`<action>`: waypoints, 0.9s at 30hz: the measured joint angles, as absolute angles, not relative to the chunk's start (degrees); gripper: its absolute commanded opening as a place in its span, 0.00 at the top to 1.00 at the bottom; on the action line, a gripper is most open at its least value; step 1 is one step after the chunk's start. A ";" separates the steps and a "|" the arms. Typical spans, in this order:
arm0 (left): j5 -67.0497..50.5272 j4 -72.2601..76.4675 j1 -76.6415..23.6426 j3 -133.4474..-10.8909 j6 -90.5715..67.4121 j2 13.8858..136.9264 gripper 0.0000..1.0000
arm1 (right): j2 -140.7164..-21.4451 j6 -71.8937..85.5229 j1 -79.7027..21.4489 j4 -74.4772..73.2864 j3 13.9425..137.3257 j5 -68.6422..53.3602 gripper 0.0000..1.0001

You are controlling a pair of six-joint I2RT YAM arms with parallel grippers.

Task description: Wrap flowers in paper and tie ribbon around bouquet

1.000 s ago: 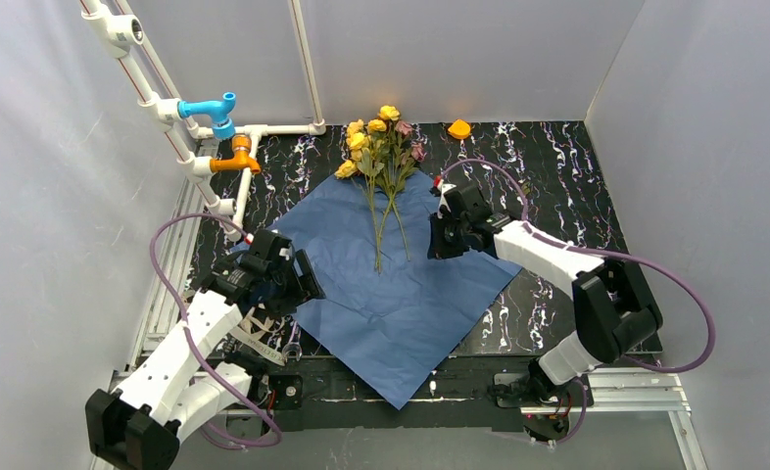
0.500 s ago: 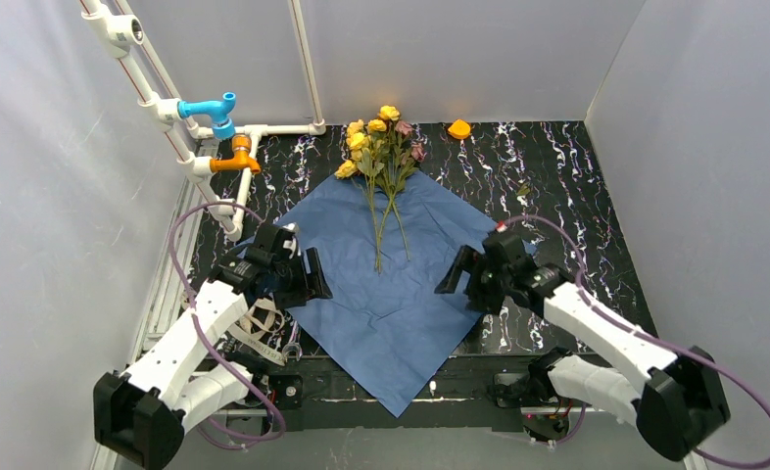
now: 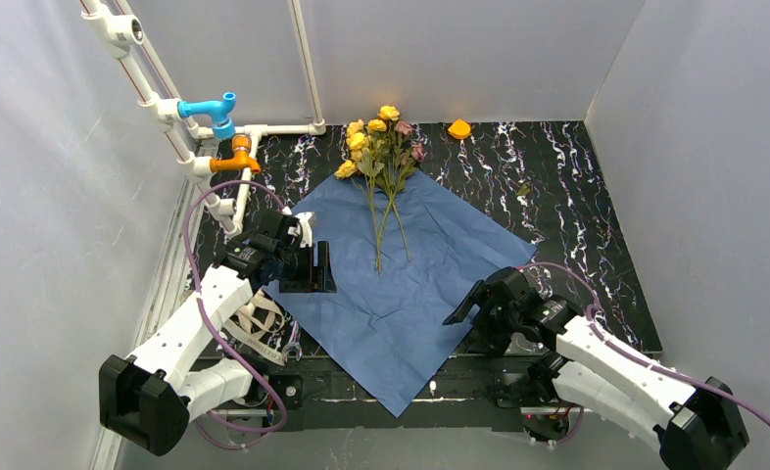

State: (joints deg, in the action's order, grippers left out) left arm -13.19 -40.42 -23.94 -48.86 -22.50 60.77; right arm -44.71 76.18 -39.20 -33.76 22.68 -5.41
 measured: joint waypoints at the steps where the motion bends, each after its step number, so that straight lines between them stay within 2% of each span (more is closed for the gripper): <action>1: -13.34 -40.29 -23.94 -48.86 -22.20 60.82 0.38 | -44.73 76.84 -40.36 -33.89 22.26 -5.32 0.08; 3: -13.45 -40.12 -23.94 -48.86 -21.65 60.93 0.38 | -44.88 78.19 -42.59 -33.47 21.52 -5.28 0.09; 13: -13.65 -39.40 -23.94 -48.86 -20.56 61.54 0.39 | -48.34 86.94 -54.39 -21.96 15.22 -3.25 0.28; 15: -13.65 -39.40 -23.94 -48.86 -20.56 61.54 0.40 | -48.40 88.23 -55.72 -19.25 14.98 -1.87 0.35; 17: -13.69 -39.33 -23.94 -48.86 -20.60 61.54 0.45 | -48.42 89.14 -56.73 -17.30 14.57 -1.21 0.43; 22: -12.75 -38.26 -23.94 -47.99 -24.05 61.56 0.61 | -49.01 91.15 -57.93 -14.48 12.58 -1.45 0.79; 27: -11.99 -34.59 -23.94 -44.34 -29.04 64.40 0.71 | -48.27 91.53 -58.17 -14.87 12.21 -1.28 0.92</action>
State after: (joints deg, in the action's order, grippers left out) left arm -11.99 -34.59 -23.94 -44.34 -29.04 64.40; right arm -48.27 91.53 -58.17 -14.87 12.21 -1.28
